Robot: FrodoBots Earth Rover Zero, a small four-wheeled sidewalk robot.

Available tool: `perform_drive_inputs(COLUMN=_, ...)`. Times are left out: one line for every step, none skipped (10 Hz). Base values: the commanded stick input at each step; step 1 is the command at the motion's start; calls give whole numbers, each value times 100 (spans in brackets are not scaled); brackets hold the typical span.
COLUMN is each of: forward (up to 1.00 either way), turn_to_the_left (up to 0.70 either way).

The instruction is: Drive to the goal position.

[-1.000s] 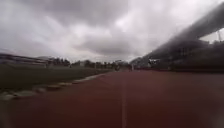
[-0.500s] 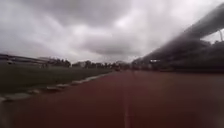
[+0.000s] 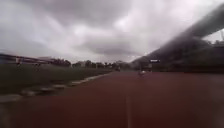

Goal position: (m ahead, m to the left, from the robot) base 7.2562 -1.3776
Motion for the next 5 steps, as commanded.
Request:
perform_drive_inputs(forward=50, turn_to_the_left=2)
perform_drive_inputs(forward=50, turn_to_the_left=2)
perform_drive_inputs(forward=50, turn_to_the_left=2)
perform_drive_inputs(forward=50, turn_to_the_left=2)
perform_drive_inputs(forward=50, turn_to_the_left=2)
